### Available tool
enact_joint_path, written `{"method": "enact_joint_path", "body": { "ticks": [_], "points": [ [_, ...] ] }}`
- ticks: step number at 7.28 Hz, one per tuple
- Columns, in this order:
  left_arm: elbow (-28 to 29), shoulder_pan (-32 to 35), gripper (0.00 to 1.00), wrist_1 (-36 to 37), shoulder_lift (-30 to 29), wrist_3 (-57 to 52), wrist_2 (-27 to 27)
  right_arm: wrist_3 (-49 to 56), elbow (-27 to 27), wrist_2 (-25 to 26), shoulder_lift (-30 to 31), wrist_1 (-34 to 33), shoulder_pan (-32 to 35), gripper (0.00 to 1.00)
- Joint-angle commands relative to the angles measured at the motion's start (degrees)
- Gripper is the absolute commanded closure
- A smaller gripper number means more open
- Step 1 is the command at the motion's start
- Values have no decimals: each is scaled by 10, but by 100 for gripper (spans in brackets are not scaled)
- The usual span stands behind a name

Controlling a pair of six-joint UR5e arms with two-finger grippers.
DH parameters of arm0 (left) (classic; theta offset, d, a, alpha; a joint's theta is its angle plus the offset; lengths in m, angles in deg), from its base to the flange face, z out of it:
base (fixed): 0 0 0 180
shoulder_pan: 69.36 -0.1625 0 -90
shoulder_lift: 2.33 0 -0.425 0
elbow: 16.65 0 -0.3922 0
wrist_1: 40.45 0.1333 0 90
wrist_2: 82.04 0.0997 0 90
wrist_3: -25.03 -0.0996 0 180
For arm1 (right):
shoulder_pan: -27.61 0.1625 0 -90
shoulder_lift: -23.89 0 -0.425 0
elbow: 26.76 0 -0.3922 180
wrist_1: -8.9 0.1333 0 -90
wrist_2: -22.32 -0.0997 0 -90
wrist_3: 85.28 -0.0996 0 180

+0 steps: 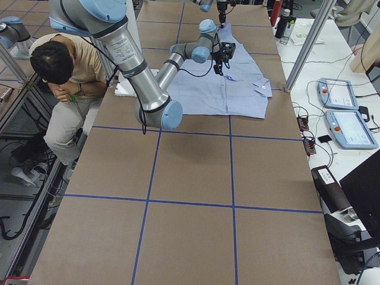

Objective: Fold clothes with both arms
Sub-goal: 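Carry the sleeve with the left gripper across the shirt while the right arm withdraws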

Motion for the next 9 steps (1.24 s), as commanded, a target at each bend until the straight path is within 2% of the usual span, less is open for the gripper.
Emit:
{"method": "enact_joint_path", "body": {
  "ticks": [1,2,4,6,7,8,9],
  "points": [
    [-33,-24,100,2,-60,137,0,8,-24,-32,33,1,25,0],
    [-38,-43,100,3,-109,221,4,12,-24,-54,43,1,44,0],
    [-43,-102,100,4,-201,394,55,30,-27,-84,72,1,76,0],
    [-41,-186,100,3,-275,491,156,91,-32,-113,133,19,111,0],
    [-37,-249,100,4,-310,521,237,96,-32,-140,169,58,133,0],
    [-37,-281,100,3,-326,536,279,124,-30,-191,210,96,175,0],
    [-16,-306,100,3,-355,547,308,168,-30,-216,238,105,201,0]
  ]
}}
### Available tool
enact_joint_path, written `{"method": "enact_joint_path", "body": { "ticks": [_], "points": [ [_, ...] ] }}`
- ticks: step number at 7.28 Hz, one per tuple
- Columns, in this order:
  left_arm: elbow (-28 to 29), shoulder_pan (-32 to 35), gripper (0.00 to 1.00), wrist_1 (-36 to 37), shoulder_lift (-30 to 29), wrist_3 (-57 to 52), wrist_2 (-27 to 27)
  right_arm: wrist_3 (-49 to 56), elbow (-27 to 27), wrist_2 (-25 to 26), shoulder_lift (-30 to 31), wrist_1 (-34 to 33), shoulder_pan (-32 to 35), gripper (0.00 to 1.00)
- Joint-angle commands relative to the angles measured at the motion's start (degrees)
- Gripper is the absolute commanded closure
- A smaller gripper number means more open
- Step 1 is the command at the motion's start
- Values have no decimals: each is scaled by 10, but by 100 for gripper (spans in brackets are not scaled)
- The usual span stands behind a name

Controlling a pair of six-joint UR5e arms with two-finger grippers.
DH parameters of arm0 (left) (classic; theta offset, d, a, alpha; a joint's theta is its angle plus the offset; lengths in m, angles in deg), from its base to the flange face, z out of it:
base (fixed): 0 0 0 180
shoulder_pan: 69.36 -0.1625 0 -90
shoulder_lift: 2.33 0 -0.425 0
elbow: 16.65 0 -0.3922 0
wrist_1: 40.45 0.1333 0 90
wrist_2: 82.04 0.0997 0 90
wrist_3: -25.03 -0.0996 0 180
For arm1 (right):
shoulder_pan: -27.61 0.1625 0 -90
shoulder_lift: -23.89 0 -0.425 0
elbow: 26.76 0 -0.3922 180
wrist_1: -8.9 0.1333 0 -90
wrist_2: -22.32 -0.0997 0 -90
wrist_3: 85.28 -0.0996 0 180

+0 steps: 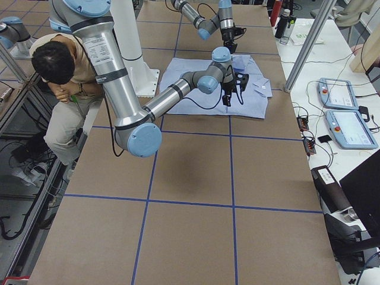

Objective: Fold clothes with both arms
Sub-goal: 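Carry the sleeve with the left gripper across the shirt while the right arm withdraws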

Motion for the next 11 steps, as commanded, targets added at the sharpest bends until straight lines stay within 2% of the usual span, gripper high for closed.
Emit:
{"method": "enact_joint_path", "body": {
  "ticks": [1,3,4,7,9,11],
  "points": [
    [33,-55,100,0,-56,30,73,63,3,-41,48,26,42,0],
    [46,-75,100,2,-72,43,92,63,3,-41,48,26,47,0],
    [47,-90,100,3,-75,47,120,64,4,-40,49,26,47,0],
    [48,-109,100,4,-81,53,129,64,4,-36,48,26,50,0],
    [68,-129,100,3,-91,51,160,64,5,-35,48,26,57,0],
    [77,-133,100,3,-98,50,161,64,8,-35,48,26,57,0]
  ]
}}
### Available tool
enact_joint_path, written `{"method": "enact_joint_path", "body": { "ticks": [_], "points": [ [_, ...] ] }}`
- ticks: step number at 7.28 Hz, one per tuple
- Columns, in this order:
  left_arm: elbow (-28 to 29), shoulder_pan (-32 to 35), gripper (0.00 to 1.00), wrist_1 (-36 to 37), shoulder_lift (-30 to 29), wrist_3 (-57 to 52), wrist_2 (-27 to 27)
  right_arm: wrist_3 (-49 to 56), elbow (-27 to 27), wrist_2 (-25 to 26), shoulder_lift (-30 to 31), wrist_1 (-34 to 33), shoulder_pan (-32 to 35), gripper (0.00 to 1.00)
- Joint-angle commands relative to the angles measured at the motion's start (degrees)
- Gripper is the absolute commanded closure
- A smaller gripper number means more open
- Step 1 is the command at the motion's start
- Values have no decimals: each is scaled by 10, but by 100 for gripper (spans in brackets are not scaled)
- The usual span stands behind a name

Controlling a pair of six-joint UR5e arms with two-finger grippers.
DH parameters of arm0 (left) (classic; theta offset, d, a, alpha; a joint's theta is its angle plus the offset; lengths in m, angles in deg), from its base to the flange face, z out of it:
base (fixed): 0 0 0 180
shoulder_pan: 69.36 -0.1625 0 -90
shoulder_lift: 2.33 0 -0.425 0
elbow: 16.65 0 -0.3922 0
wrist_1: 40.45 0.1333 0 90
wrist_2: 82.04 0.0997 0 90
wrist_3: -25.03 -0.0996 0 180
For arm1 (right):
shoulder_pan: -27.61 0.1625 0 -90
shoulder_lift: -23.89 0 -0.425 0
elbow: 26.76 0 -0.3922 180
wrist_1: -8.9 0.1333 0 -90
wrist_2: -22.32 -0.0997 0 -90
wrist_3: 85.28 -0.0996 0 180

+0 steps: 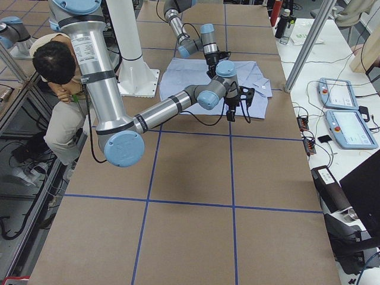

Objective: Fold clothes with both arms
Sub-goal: 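Lay the sleeve on the shirt body and open the left gripper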

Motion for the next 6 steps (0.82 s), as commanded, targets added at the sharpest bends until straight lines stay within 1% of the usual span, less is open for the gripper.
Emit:
{"method": "enact_joint_path", "body": {
  "ticks": [1,2,4,5,6],
  "points": [
    [6,-9,100,0,-3,-2,3,0,2,0,0,0,1,0],
    [6,-14,100,0,-3,-2,4,0,3,0,0,0,1,0],
    [9,-31,100,0,-9,-1,33,0,7,0,0,0,1,0],
    [14,-31,100,0,-10,-1,34,-1,8,0,-1,0,1,0],
    [14,-31,98,0,-10,-2,34,-2,8,1,-2,0,1,0]
  ]
}}
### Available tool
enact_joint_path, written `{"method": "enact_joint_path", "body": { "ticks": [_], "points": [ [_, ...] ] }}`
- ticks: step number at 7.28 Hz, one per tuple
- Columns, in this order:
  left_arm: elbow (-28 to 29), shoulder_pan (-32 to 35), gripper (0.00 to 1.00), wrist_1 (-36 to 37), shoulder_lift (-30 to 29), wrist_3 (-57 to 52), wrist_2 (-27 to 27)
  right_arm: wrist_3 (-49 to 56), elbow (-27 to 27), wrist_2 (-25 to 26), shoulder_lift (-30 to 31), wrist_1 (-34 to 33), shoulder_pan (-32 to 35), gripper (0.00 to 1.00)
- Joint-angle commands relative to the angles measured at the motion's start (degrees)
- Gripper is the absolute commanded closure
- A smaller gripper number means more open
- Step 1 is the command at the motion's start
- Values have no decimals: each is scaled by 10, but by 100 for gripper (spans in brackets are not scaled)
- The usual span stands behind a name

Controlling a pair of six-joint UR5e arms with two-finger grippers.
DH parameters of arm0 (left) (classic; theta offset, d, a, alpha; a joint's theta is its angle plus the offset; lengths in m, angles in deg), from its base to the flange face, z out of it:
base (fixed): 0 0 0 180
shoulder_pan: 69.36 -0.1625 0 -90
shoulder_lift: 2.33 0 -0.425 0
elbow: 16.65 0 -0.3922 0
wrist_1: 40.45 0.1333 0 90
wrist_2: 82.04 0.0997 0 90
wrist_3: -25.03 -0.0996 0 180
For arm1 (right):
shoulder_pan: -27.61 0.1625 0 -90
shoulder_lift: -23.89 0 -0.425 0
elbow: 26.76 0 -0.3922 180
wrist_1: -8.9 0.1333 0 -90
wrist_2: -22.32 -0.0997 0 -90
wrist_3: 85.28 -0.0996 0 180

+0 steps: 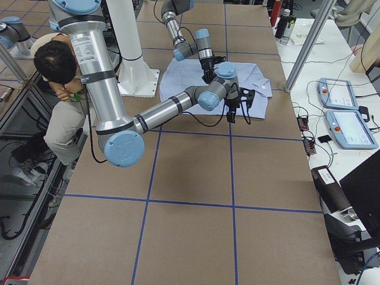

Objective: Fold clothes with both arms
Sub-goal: 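Lay the sleeve on the shirt body and open the left gripper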

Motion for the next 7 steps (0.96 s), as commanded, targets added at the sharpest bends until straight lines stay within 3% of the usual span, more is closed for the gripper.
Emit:
{"method": "enact_joint_path", "body": {
  "ticks": [1,2,3,5,7],
  "points": [
    [2,-1,56,0,0,-3,4,-1,2,1,-1,0,-1,0],
    [2,-1,19,0,-1,-5,4,-2,2,1,-1,0,-1,0],
    [1,-1,12,0,-6,-6,4,-2,2,1,0,0,-1,0],
    [-12,0,8,1,-5,-8,2,-12,-5,0,3,1,-2,0],
    [-108,0,9,39,47,-22,-2,-80,-40,2,11,2,-37,0]
  ]
}}
